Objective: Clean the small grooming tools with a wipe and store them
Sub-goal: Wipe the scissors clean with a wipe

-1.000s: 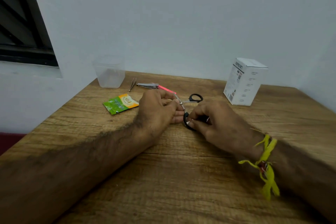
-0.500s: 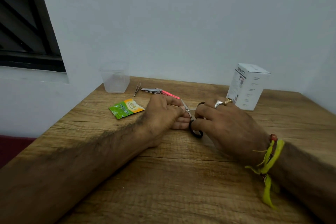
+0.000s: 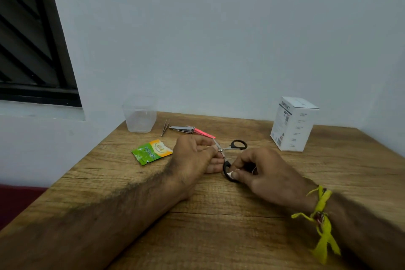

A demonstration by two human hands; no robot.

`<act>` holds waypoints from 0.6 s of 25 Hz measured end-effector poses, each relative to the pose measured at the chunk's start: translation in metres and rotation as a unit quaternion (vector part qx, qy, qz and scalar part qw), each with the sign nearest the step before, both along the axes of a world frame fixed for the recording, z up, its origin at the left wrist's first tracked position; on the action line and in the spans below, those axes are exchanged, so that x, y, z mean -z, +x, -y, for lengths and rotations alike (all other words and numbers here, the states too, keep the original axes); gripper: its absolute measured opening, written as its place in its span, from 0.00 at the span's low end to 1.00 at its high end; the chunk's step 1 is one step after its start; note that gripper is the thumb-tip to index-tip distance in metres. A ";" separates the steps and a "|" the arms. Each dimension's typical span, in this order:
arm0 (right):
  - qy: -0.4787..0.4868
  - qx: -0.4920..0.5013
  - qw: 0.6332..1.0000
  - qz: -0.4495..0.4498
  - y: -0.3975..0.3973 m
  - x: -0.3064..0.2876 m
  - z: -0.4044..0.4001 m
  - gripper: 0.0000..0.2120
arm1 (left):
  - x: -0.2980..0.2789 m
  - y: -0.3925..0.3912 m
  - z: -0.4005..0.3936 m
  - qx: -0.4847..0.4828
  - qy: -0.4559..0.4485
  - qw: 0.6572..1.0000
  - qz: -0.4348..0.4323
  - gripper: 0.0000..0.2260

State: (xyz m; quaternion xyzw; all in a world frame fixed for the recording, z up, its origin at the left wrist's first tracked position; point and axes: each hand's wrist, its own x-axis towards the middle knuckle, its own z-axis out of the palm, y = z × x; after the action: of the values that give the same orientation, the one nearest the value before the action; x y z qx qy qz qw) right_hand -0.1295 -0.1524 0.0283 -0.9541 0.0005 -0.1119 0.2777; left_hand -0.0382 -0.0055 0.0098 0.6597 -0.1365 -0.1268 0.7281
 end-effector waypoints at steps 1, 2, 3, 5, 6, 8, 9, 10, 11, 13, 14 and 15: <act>0.032 0.011 0.999 0.021 -0.001 0.000 0.002 0.02 | -0.001 0.001 0.000 0.007 0.001 1.000 0.005 0.05; 0.037 0.024 0.996 0.076 -0.002 0.000 0.005 0.02 | -0.003 0.001 0.001 0.018 0.007 1.000 0.016 0.05; 0.016 0.034 0.989 0.145 -0.002 0.000 0.008 0.03 | -0.005 -0.001 0.000 0.034 0.015 0.999 0.031 0.05; -0.036 0.028 0.974 0.221 0.002 -0.002 0.013 0.03 | -0.007 -0.003 -0.002 0.069 0.030 0.995 0.065 0.04; -0.051 0.021 0.974 0.218 0.005 -0.001 0.016 0.04 | -0.008 -0.005 -0.003 0.084 0.035 0.993 0.080 0.04; -0.039 0.014 0.984 0.171 0.008 0.002 0.022 0.03 | -0.010 -0.006 -0.005 0.098 0.044 0.988 0.107 0.05; -0.012 0.009 0.988 0.151 0.008 0.003 0.023 0.04 | -0.011 -0.006 -0.005 0.095 0.045 0.988 0.115 0.06; 0.018 0.003 0.989 0.146 0.008 0.003 0.024 0.04 | -0.011 -0.006 -0.006 0.088 0.038 0.989 0.115 0.07; 0.049 0.001 0.988 0.147 0.008 0.004 0.023 0.05 | -0.011 -0.006 -0.006 0.081 0.024 0.991 0.107 0.07; 0.100 0.010 0.983 0.153 0.008 0.006 0.022 0.04 | -0.009 -0.006 -0.007 0.081 0.007 0.992 0.093 0.07; 0.119 0.018 0.981 0.152 0.009 0.007 0.022 0.04 | -0.007 -0.006 -0.007 0.092 0.012 0.992 0.091 0.06; 0.132 0.027 0.979 0.150 0.010 0.008 0.023 0.04 | -0.005 -0.007 -0.008 0.110 0.022 0.990 0.087 0.06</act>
State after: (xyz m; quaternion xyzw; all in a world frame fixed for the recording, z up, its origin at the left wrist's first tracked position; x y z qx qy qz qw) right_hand -0.1197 -0.1754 0.0207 -0.8810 -0.0009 -0.2604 0.3951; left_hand -0.0448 0.0021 0.0145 0.6651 -0.2684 -0.1514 0.6802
